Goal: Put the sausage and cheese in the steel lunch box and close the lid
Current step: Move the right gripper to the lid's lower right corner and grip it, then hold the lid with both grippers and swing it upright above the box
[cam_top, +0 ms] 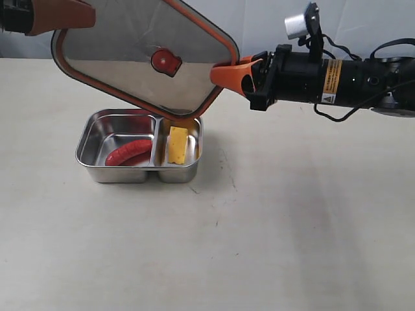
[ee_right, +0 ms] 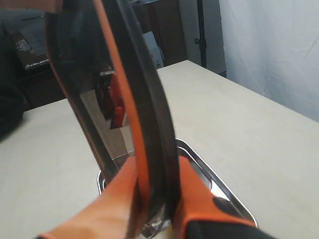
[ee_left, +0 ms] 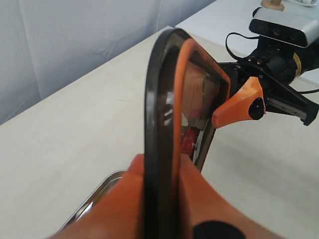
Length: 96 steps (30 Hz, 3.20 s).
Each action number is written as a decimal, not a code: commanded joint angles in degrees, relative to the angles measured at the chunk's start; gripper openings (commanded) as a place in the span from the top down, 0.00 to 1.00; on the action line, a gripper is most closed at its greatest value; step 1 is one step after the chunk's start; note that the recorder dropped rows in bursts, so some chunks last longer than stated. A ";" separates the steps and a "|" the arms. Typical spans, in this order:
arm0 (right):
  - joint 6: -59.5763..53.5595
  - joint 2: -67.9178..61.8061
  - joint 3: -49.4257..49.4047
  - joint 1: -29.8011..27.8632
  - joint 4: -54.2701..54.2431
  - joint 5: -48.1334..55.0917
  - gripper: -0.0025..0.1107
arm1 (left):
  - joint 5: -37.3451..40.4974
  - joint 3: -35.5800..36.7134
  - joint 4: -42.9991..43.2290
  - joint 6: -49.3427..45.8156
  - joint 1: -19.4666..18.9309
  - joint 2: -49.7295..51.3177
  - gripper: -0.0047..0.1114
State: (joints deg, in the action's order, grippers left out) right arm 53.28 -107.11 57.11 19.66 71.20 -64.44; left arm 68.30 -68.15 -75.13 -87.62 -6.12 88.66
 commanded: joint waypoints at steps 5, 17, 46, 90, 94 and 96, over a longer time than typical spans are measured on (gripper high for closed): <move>-1.27 0.81 0.30 1.14 0.18 -5.53 0.98 | 1.66 0.02 1.42 -0.49 0.52 0.04 0.96; -1.50 1.57 0.33 1.14 0.82 -5.53 0.98 | 1.66 0.02 3.46 0.51 0.52 0.04 0.96; -2.57 1.59 0.33 1.02 -4.32 -1.43 0.98 | 1.66 0.02 6.43 2.02 0.39 -0.94 0.56; -7.56 2.84 10.76 7.20 22.35 24.59 0.98 | -17.52 0.02 28.12 19.13 0.39 -20.01 0.96; -9.46 2.84 10.52 11.18 28.75 31.80 0.98 | -18.69 0.64 28.72 22.85 0.39 -22.17 0.96; -12.47 2.84 10.52 12.87 28.75 34.33 0.98 | -20.00 1.16 29.55 25.18 0.39 -23.63 0.96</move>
State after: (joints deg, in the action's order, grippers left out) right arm 44.10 -104.75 67.50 30.50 98.83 -34.35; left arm 50.23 -67.67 -46.16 -65.77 -5.86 67.18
